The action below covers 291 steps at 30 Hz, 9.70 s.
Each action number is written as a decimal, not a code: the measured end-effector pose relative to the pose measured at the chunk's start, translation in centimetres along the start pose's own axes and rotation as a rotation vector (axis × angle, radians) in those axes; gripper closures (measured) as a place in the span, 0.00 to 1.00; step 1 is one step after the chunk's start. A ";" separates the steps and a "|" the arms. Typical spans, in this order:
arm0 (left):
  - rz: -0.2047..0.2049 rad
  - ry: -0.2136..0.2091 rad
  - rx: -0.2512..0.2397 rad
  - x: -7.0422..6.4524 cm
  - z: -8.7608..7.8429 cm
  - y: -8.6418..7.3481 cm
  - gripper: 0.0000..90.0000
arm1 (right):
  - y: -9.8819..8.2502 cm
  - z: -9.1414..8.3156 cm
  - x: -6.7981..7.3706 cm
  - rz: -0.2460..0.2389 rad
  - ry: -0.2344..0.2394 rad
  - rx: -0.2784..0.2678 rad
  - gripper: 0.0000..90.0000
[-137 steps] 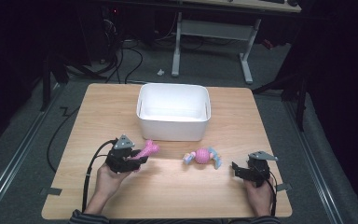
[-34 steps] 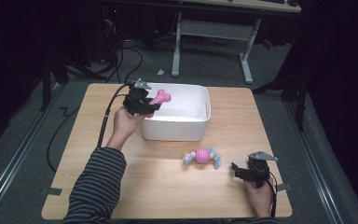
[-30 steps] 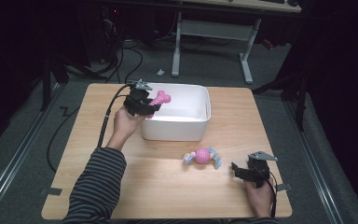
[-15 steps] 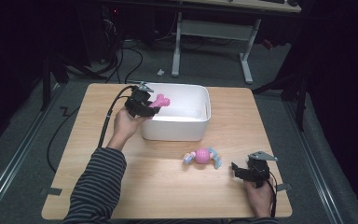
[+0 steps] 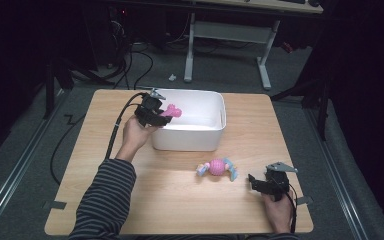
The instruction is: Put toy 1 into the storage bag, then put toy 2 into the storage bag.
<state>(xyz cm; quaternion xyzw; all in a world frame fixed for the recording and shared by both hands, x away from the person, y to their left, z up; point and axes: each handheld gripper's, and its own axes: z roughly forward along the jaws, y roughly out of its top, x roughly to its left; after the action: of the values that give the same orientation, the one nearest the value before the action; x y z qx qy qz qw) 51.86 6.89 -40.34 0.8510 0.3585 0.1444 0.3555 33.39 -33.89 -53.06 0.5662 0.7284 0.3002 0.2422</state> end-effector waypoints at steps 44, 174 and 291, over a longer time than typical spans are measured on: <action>-0.067 0.021 -0.259 -0.7 -8.5 -4.7 0.34 | 0.0 0.0 0.0 0.000 0.000 0.001 0.22; -0.202 0.211 -0.047 -3.1 -1.4 -20.2 0.27 | 6.5 2.9 9.1 -0.260 0.341 -0.036 0.25; -0.200 0.209 -0.045 -3.1 -1.4 -20.2 0.26 | 22.9 -1.8 9.4 -0.301 0.281 -0.100 0.37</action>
<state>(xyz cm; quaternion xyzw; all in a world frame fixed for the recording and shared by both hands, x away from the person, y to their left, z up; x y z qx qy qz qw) 38.73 15.30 -53.62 0.7832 0.4731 0.2040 0.3481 45.41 -20.97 -35.65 0.3907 0.8157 0.3724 0.2082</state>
